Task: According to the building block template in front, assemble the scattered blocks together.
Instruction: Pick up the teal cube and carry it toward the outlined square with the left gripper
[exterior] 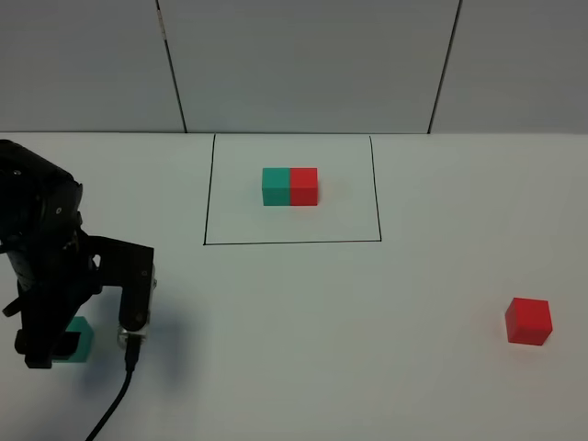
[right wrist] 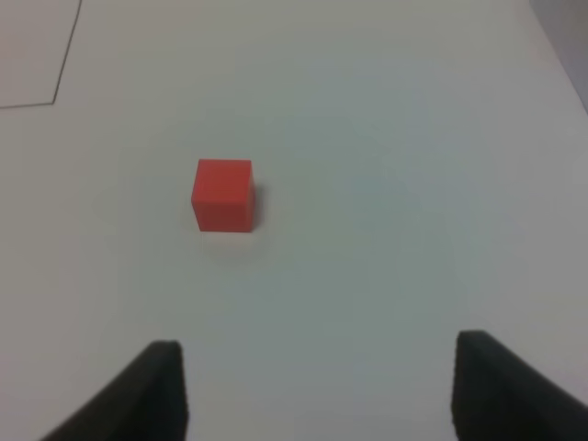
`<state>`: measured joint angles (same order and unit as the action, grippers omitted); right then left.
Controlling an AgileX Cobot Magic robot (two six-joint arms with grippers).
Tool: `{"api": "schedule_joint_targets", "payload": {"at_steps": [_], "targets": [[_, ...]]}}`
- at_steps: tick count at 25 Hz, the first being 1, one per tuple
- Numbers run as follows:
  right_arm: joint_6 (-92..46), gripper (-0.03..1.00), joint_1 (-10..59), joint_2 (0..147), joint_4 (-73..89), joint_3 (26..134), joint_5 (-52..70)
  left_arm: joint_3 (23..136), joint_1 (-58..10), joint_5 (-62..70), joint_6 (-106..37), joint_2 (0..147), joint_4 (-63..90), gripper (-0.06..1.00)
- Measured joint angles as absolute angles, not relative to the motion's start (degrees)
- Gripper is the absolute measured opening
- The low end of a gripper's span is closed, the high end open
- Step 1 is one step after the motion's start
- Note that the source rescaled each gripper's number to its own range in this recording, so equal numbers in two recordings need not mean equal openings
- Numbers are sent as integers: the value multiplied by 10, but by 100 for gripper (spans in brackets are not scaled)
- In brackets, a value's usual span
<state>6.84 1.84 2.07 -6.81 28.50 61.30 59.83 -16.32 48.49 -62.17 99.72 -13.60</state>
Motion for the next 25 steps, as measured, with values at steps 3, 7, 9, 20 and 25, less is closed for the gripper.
{"api": "schedule_joint_targets", "payload": {"at_steps": [3,7,9,20,25], "targets": [[68,57,18,21,-68,285,613,597,-120,469,-635,997,-112,86],[68,57,18,21,-68,285,613,597,-68,466,-718,997,-34,86],[68,57,18,21,-68,285,613,597,-60,467,-782,997,13,86],[68,57,18,21,-68,285,613,597,-48,450,-858,1016,27,86],[68,57,18,21,-68,285,613,597,-48,450,-858,1047,5,86]]}}
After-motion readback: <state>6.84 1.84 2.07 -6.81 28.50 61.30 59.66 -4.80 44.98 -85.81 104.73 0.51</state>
